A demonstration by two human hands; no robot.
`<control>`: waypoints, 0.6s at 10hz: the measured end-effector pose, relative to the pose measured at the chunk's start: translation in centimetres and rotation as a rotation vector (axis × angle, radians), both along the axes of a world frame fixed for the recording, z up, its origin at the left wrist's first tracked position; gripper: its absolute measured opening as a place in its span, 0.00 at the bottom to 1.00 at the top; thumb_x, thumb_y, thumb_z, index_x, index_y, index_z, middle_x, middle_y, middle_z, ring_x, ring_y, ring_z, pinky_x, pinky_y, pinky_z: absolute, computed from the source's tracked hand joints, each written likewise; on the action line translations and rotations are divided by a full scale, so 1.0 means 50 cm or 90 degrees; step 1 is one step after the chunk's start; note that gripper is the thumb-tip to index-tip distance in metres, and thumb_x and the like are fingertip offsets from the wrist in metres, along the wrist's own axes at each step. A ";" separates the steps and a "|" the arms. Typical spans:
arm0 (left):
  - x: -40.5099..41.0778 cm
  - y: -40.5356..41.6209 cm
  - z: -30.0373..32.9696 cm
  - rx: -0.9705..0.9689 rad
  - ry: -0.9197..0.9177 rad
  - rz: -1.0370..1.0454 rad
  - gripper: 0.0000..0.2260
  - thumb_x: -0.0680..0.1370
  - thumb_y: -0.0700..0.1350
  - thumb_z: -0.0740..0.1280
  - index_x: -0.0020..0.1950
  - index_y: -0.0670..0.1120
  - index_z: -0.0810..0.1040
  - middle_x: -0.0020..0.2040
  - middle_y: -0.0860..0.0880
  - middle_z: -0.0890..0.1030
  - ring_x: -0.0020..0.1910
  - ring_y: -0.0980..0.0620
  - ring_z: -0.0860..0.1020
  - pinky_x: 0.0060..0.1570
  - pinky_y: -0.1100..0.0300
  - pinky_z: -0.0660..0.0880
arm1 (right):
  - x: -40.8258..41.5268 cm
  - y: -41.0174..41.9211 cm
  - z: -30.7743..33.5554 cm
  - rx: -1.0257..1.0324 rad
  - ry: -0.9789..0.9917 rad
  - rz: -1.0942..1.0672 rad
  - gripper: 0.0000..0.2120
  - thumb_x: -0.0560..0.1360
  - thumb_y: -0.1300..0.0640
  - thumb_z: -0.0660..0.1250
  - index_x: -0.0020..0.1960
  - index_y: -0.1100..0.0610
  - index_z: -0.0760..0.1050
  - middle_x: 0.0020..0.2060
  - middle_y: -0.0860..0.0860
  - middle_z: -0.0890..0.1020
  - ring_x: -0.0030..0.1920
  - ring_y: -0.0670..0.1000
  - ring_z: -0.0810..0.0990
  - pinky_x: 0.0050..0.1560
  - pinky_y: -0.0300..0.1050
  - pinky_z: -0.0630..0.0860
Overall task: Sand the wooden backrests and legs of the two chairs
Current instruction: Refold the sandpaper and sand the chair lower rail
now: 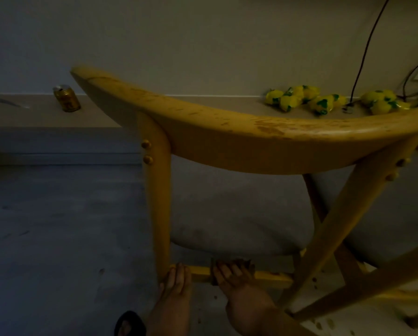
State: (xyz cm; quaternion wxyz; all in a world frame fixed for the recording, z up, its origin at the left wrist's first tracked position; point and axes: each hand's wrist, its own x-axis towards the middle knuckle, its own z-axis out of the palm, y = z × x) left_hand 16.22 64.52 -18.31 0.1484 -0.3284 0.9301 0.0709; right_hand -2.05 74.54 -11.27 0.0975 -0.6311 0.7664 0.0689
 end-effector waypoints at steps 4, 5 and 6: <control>-0.021 -0.019 0.057 -0.026 0.219 0.024 0.30 0.68 0.42 0.55 0.71 0.38 0.64 0.79 0.35 0.46 0.73 0.51 0.72 0.37 0.52 0.83 | -0.018 0.004 -0.021 0.094 -0.130 -0.012 0.44 0.74 0.50 0.66 0.83 0.54 0.47 0.82 0.50 0.52 0.81 0.55 0.55 0.79 0.55 0.46; -0.029 -0.014 0.047 -0.028 0.207 0.020 0.30 0.68 0.43 0.54 0.70 0.39 0.69 0.82 0.38 0.52 0.73 0.47 0.72 0.39 0.51 0.83 | 0.005 0.002 -0.013 0.045 0.001 -0.049 0.47 0.45 0.40 0.83 0.63 0.55 0.83 0.59 0.51 0.85 0.53 0.57 0.86 0.54 0.57 0.82; -0.024 -0.007 0.051 -0.012 0.115 0.000 0.25 0.67 0.43 0.54 0.53 0.42 0.87 0.60 0.46 0.83 0.46 0.47 0.87 0.34 0.52 0.82 | 0.042 -0.033 -0.034 0.027 -0.094 -0.050 0.46 0.67 0.42 0.74 0.80 0.55 0.63 0.78 0.53 0.67 0.73 0.62 0.70 0.73 0.67 0.64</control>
